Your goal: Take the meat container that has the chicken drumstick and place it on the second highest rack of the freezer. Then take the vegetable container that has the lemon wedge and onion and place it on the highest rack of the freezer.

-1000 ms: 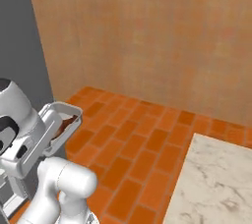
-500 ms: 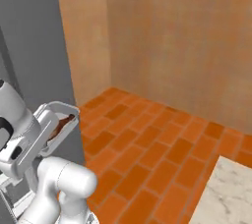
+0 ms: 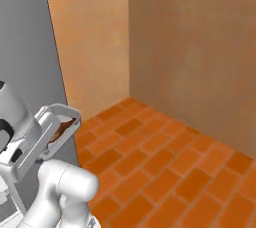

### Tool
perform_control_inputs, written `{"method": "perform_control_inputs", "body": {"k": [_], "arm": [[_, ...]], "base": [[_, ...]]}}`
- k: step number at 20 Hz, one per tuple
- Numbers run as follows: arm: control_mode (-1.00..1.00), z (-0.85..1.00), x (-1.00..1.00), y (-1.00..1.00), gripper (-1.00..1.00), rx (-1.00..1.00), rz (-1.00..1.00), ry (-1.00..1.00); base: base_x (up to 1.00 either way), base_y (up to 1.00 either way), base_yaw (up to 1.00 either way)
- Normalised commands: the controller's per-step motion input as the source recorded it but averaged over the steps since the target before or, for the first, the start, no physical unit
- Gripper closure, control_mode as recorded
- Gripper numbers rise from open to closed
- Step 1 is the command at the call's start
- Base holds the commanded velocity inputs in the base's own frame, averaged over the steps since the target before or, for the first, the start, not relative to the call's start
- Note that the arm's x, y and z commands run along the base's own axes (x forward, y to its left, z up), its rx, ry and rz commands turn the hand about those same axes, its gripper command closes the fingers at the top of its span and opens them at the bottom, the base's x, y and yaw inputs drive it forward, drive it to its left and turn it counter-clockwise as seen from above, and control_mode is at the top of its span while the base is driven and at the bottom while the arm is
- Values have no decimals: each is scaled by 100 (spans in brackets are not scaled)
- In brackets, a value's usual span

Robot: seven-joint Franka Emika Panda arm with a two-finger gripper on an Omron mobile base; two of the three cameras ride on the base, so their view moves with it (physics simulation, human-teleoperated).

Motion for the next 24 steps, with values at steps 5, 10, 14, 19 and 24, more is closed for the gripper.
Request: {"method": "perform_control_inputs", "body": {"k": [5, 10, 14, 19, 24], "arm": [[100, 0, 0, 0, 100, 0, 0, 0], [100, 0, 0, 0, 100, 0, 0, 0], [100, 0, 0, 0, 100, 0, 0, 0], [100, 0, 0, 0, 100, 0, 0, 0], [100, 0, 0, 0, 100, 0, 0, 0]], "base": [[54, -30, 74], [11, -11, 82], [15, -21, 80], [29, -43, 74], [22, -48, 73]]}}
